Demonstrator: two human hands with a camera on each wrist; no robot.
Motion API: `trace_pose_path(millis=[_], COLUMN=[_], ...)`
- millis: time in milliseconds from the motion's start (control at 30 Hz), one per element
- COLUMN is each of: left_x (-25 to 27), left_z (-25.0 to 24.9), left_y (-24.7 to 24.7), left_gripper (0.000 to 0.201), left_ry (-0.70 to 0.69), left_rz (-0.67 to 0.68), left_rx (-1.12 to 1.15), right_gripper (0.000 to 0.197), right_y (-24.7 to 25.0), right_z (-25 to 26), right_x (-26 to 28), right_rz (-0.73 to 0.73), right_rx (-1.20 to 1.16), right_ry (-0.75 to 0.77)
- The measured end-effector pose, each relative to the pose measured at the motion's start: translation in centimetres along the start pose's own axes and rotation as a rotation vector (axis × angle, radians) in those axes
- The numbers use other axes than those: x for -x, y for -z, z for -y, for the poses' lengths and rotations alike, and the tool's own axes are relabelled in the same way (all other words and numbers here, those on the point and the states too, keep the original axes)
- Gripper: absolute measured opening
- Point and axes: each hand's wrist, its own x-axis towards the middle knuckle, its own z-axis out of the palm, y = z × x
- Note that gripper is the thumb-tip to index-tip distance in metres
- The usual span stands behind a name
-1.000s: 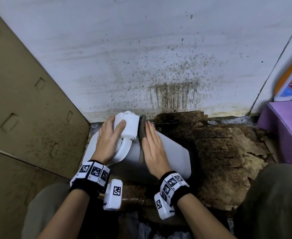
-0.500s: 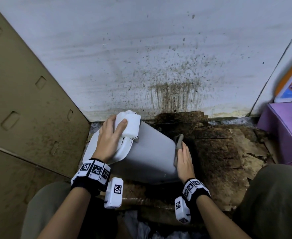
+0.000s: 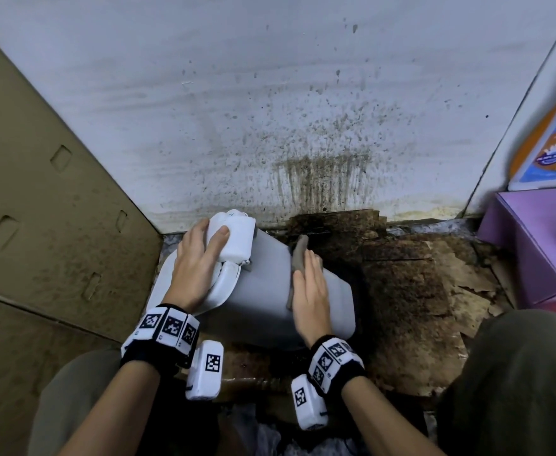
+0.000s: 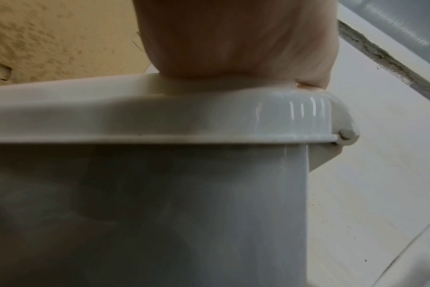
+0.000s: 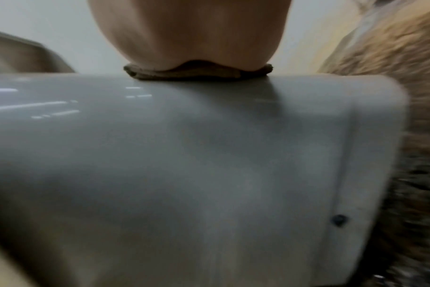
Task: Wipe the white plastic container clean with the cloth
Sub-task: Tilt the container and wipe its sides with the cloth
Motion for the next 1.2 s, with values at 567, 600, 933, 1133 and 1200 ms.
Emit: trace_pose_path(millis=[567,600,933,1133,1200], left_x=[0.3,0.3,0.2,0.0,-0.1], left_z=[-0.2,-0.3,-0.1,-0.2,-0.2], left_y=[-0.3,-0.3,-0.5,-0.6,-0.6], left_gripper=[0.074,0.071,0.082,0.085,0.085], left_ry=[-0.010,-0.012,-0.011,-0.002,-0.002], left_rz=[-0.003,-0.004,-0.023,-0.028,-0.030], left_rx=[0.018,0.021,0.002,-0.002,-0.003], right_gripper=[0.054,0.053,0.049,0.055,0.055], right_y=[-0.2,0.1,3.2,4.1,3.9], right_z=[1.9,1.1,-6.3,-8.0,-7.9], right_x=[1.4,1.3,1.5,0.7,0.6], right_rz=[0.022,0.024,0.062,0.057,0.036], right_rx=[0.028,0.030,-0.016,-0.050,-0.059], right_ry=[0.342,0.337,-0.115,-0.296,-0.296])
